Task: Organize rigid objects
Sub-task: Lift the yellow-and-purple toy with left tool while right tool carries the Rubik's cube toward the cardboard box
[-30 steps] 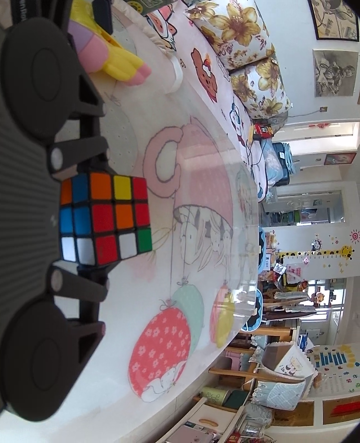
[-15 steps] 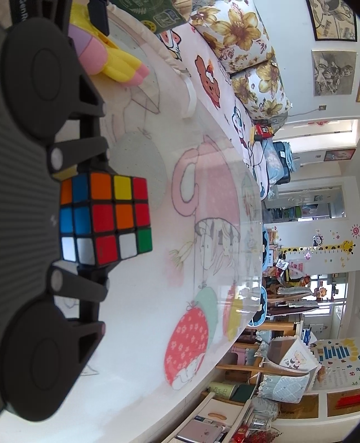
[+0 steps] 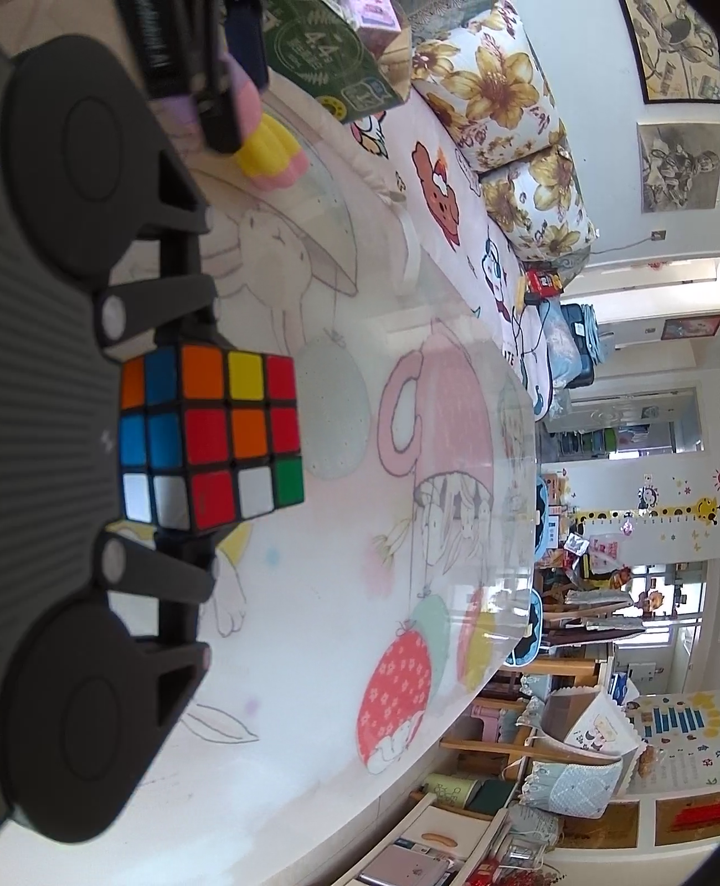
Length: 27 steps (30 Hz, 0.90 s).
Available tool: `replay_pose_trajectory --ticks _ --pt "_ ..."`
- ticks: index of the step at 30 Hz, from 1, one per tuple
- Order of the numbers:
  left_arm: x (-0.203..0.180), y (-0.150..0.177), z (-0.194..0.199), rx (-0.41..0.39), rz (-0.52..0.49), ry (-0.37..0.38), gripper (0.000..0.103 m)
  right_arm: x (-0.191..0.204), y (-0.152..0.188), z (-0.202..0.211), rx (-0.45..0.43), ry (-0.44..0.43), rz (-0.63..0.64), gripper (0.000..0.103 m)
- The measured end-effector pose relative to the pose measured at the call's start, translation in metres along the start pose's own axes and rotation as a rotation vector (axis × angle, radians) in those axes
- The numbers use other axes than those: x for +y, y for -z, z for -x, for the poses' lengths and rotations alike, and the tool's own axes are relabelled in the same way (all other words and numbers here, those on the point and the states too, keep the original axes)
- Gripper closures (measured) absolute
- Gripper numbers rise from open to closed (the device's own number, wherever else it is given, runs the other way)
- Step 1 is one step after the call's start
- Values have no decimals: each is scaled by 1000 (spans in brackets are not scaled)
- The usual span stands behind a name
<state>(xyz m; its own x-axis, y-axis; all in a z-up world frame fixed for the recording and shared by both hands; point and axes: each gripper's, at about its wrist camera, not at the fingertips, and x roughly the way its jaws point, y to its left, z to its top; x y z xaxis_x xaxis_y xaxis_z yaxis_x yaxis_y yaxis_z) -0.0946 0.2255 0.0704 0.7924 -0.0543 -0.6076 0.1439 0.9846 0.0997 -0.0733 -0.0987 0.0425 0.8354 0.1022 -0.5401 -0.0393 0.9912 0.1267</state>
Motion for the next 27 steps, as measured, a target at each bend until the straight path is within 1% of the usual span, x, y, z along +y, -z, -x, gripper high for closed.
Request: replay_pose_trajectory --ticks 3,5,8,10,12,13,14,15,19,21,23,26,27 --pt "7 0 3 -7 27 25 60 8 2 7 -7 -4 29 51" --pt "9 4 -1 4 21 6 60 13 4 9 -9 4 50 51" --pt "17 10 -2 14 62 51 58 16 8 10 -5 9 63 51" --pt "18 11 -2 10 69 67 54 16 10 10 -1 17 75 51" --pt "21 12 -2 12 83 95 25 16 11 8 3 15 73 51" --pt "22 12 -3 9 88 102 19 17 11 7 5 15 73 51" --pt "22 12 -3 7 89 103 7 18 12 6 7 15 76 51" --pt "22 11 -4 7 80 109 2 19 12 4 9 13 80 51" --pt "20 16 -13 33 20 110 0 22 14 -1 19 1 88 51" --pt "17 17 -18 39 1 78 0 23 15 -4 27 -7 93 51" --pt "16 18 -25 57 -6 70 0 22 15 -6 31 -18 89 51" --pt "15 18 -38 80 -10 36 0 22 13 -9 34 -34 82 51" --pt "17 19 -40 74 13 48 0 22 13 -10 35 -38 80 51"
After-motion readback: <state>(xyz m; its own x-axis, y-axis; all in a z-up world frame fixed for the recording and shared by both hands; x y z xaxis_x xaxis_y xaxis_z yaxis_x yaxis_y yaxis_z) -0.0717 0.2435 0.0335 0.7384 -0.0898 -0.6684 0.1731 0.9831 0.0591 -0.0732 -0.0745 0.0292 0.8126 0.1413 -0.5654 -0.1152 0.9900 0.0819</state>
